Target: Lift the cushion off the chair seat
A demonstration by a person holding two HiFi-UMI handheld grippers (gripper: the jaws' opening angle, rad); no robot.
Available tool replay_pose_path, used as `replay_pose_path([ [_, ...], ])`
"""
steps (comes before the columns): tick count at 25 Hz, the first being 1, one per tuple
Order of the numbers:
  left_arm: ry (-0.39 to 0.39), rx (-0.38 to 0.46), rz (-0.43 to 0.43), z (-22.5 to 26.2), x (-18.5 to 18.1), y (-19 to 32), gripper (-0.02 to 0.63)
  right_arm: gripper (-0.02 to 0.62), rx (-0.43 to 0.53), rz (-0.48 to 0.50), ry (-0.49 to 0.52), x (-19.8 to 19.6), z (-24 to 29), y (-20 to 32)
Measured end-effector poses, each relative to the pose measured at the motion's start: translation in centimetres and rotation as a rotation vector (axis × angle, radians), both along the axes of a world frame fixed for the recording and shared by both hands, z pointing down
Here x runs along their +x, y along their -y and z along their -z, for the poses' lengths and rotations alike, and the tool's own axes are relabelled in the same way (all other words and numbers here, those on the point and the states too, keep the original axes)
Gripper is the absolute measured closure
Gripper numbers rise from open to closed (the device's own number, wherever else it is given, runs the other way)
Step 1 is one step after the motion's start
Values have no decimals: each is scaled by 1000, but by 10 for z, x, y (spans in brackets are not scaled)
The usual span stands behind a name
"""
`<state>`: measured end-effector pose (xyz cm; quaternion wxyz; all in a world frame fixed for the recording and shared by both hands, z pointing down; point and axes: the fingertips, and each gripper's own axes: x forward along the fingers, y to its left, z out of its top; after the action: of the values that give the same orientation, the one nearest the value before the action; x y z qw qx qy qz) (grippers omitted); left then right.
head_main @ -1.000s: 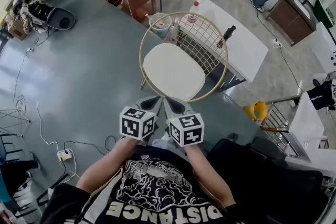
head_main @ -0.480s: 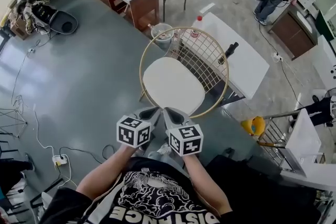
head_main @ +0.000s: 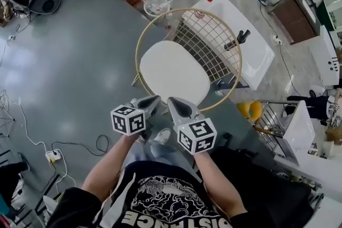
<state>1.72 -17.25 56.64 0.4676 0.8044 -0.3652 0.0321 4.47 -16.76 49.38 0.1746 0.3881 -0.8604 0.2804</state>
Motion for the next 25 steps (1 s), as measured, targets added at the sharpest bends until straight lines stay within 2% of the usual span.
replay_pose_path([
  [8, -129, -85, 30, -85, 11, 8, 607, 597, -35, 0, -88, 13, -60, 21],
  [13, -197, -175, 48, -110, -15, 15, 602, 597, -84, -15, -125, -10, -67, 40],
  [20, -256, -251, 49, -158, -13, 0, 521, 597, -111, -30, -127, -1, -89, 33],
  [25, -286, -318, 18, -191, -10, -5, 409, 597, -132, -36, -130, -1, -101, 31],
])
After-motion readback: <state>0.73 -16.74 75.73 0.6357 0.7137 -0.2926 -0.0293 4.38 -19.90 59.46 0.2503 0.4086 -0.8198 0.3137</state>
